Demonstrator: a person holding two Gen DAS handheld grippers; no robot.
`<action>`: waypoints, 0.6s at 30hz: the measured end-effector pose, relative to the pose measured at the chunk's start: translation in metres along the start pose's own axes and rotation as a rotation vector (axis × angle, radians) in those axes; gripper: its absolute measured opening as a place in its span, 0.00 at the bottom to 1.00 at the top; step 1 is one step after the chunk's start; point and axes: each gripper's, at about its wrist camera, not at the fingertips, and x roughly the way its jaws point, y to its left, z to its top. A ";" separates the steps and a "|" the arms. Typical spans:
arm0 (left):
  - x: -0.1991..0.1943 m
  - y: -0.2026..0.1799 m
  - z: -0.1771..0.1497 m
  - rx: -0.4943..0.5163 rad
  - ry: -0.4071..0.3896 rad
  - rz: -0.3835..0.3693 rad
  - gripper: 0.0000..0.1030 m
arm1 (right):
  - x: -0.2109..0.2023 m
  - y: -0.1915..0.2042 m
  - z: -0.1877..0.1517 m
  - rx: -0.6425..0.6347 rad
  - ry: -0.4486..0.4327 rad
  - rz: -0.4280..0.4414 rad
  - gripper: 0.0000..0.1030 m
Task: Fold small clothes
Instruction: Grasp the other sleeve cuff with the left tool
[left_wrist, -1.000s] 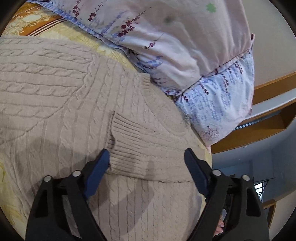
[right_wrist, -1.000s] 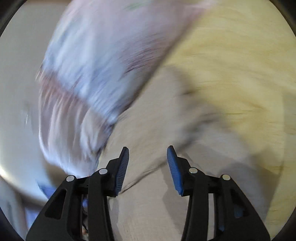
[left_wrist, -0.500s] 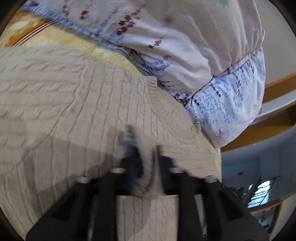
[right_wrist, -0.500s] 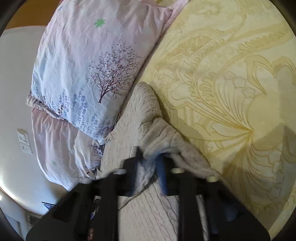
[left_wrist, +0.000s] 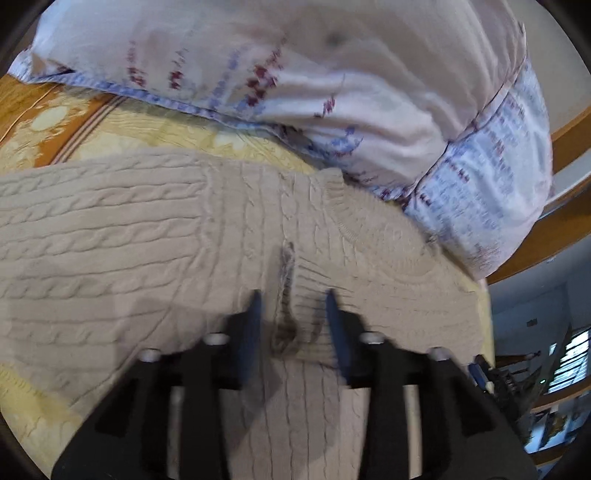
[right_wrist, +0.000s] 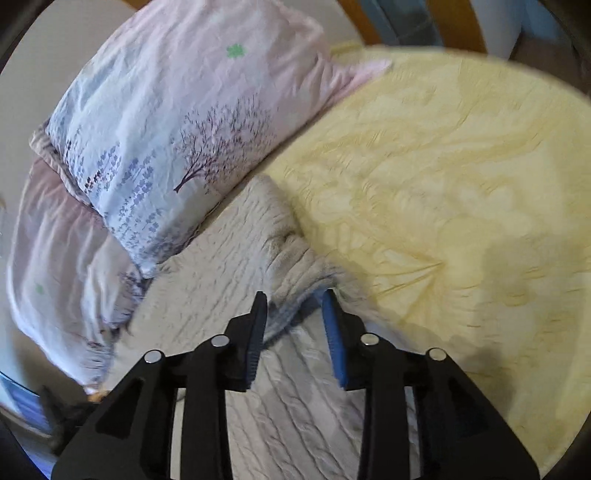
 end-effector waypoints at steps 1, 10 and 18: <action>-0.007 0.002 -0.001 -0.002 -0.004 -0.011 0.46 | -0.007 0.002 -0.002 -0.022 -0.030 -0.009 0.39; -0.011 0.010 -0.020 0.005 0.056 -0.091 0.48 | -0.005 0.043 -0.020 -0.105 0.100 0.236 0.42; 0.012 0.009 -0.020 -0.109 0.076 -0.253 0.07 | -0.015 0.050 -0.022 -0.139 0.080 0.224 0.43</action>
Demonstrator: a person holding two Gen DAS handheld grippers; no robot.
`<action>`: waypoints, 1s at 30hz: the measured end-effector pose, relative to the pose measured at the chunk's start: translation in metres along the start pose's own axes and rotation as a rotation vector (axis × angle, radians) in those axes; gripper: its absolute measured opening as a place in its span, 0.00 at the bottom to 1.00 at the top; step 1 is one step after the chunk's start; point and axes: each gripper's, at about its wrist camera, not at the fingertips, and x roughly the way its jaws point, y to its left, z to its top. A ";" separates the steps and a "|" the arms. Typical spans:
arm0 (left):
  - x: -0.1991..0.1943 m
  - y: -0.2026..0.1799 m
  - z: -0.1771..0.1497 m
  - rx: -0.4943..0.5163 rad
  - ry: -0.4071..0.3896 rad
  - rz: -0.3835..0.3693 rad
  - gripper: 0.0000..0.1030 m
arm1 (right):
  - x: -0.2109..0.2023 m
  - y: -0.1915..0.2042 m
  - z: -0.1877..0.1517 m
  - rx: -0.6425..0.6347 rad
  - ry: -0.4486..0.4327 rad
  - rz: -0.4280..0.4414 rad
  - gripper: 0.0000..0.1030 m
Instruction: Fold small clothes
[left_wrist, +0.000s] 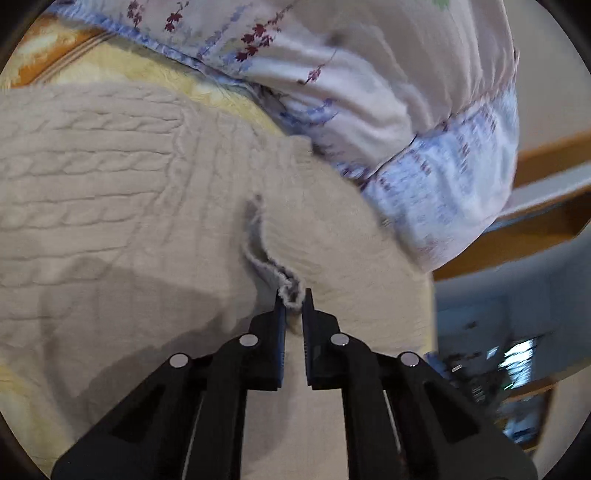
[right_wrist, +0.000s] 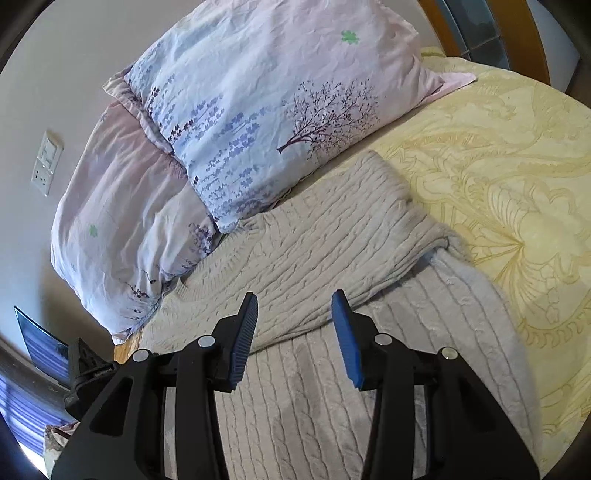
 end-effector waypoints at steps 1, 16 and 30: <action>-0.004 -0.005 -0.001 0.006 -0.015 -0.031 0.07 | 0.000 0.000 0.000 -0.003 0.000 0.001 0.43; -0.169 0.066 -0.028 -0.060 -0.355 0.269 0.59 | 0.034 0.033 -0.023 -0.146 0.145 0.052 0.55; -0.243 0.188 -0.028 -0.513 -0.607 0.235 0.51 | 0.035 0.045 -0.032 -0.182 0.170 0.090 0.61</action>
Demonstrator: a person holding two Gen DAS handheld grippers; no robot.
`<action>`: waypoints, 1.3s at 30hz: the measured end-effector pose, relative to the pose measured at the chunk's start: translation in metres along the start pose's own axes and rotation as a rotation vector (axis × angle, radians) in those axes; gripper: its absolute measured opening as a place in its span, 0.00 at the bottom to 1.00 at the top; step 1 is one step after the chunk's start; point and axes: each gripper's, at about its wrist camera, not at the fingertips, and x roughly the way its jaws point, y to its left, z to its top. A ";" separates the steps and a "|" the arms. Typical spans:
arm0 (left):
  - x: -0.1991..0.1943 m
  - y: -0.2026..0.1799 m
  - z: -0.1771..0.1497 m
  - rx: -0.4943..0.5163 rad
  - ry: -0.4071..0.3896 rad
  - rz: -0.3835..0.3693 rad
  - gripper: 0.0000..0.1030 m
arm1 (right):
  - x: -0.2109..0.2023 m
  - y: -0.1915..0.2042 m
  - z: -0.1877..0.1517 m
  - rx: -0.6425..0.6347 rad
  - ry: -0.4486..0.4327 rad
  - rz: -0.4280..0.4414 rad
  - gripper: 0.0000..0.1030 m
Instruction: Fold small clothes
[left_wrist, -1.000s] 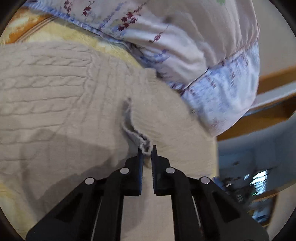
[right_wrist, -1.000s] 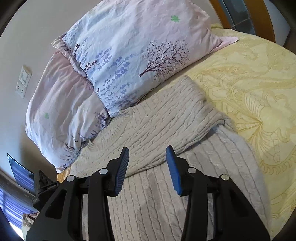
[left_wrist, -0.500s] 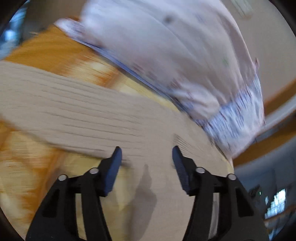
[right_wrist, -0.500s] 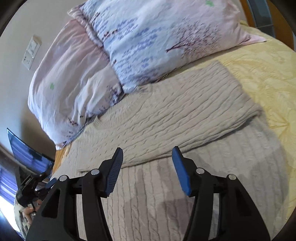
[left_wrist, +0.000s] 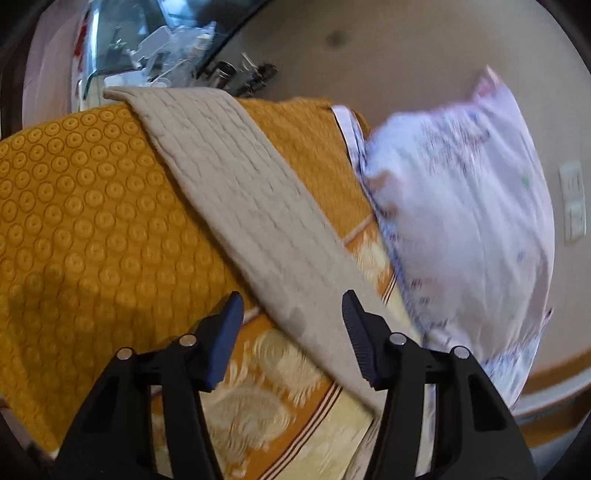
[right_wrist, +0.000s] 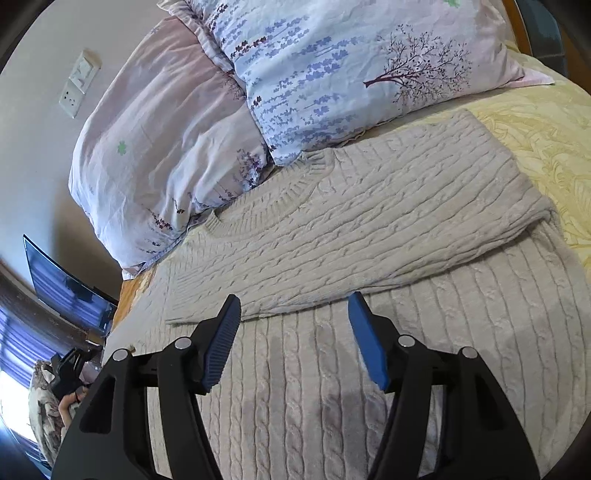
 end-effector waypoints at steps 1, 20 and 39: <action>0.001 0.005 0.006 -0.025 -0.015 -0.004 0.49 | -0.001 -0.001 0.000 0.003 -0.003 -0.001 0.61; -0.014 -0.093 -0.008 0.149 -0.089 -0.192 0.06 | -0.009 -0.009 0.003 -0.010 -0.032 0.023 0.61; 0.109 -0.242 -0.286 0.752 0.506 -0.313 0.44 | -0.029 0.000 0.017 -0.112 -0.057 -0.051 0.61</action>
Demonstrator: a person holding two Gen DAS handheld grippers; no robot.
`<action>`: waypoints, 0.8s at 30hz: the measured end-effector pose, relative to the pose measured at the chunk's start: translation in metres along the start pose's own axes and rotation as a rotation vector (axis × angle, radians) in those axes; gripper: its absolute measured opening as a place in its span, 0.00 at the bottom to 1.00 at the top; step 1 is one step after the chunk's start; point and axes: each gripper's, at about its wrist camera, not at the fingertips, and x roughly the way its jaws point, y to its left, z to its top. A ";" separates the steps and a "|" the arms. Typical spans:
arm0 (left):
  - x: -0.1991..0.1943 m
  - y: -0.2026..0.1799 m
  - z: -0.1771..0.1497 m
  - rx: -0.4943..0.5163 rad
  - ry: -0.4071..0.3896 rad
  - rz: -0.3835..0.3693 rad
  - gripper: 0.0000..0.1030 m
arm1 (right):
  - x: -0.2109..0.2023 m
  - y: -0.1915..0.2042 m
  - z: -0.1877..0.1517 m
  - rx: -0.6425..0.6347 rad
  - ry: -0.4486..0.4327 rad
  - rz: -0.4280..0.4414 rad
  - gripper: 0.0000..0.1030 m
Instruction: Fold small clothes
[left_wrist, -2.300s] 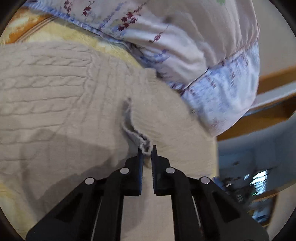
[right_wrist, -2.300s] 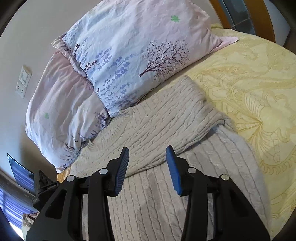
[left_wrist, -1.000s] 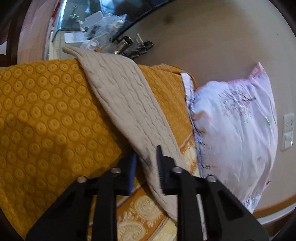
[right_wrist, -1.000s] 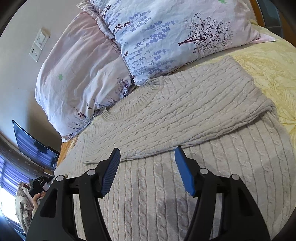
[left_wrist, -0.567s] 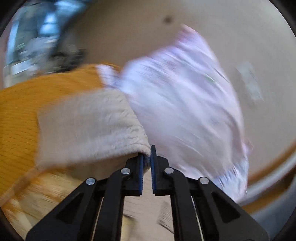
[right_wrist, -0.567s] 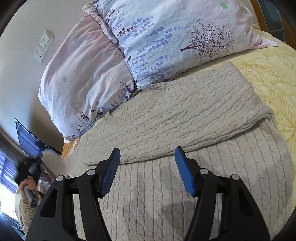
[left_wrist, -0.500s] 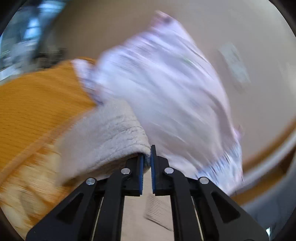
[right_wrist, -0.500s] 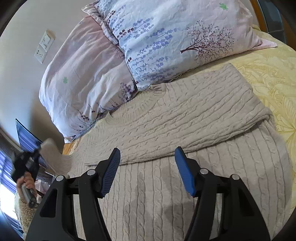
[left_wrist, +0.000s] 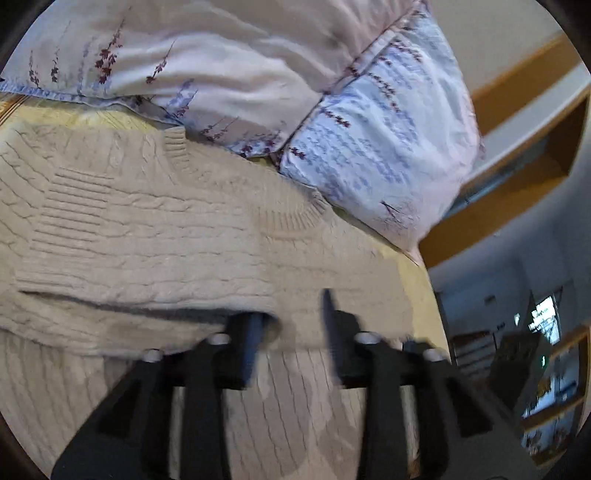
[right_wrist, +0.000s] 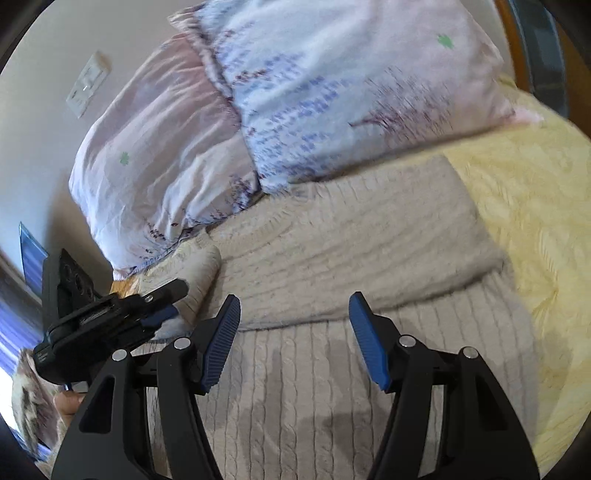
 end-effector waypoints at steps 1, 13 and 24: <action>-0.016 0.004 -0.002 0.006 -0.020 -0.016 0.48 | 0.000 0.007 0.003 -0.035 0.001 0.006 0.61; -0.106 0.125 0.005 -0.258 -0.183 0.143 0.34 | 0.079 0.185 -0.029 -0.825 0.087 0.196 0.49; -0.098 0.154 -0.004 -0.347 -0.146 0.137 0.15 | 0.148 0.196 -0.047 -0.850 0.195 0.117 0.11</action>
